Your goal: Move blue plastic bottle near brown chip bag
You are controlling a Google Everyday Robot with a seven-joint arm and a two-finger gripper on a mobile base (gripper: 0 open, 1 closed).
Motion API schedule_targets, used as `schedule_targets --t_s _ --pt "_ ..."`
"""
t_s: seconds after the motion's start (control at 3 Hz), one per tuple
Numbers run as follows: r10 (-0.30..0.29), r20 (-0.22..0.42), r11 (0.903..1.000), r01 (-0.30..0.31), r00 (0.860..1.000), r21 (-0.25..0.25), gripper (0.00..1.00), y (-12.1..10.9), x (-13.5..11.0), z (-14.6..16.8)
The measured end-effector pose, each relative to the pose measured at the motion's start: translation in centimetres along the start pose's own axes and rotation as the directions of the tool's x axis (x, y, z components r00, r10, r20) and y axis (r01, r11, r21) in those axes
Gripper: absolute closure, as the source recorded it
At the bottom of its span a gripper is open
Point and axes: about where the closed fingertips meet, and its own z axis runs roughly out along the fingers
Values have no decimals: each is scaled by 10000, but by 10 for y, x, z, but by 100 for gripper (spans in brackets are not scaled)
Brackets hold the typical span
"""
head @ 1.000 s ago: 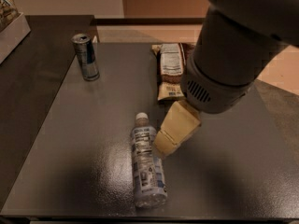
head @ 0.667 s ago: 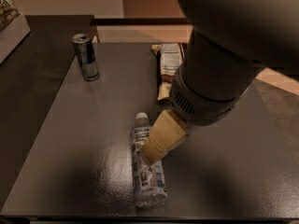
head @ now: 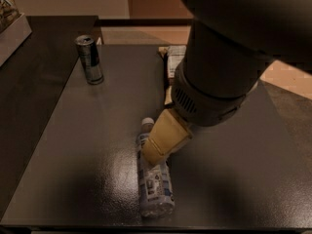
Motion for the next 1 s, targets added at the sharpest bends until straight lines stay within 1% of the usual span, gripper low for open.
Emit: schedule_targets --t_s 0.33,0.67,1.0 --pt "469 -776 9987 -483 9959 -163 0 11 -1 6" --pt "1170 -1685 9899 -1287 9787 -601 0 27 1 19" --pt "1923 -2370 9713 -2192 9523 -928 0 44 4 35"
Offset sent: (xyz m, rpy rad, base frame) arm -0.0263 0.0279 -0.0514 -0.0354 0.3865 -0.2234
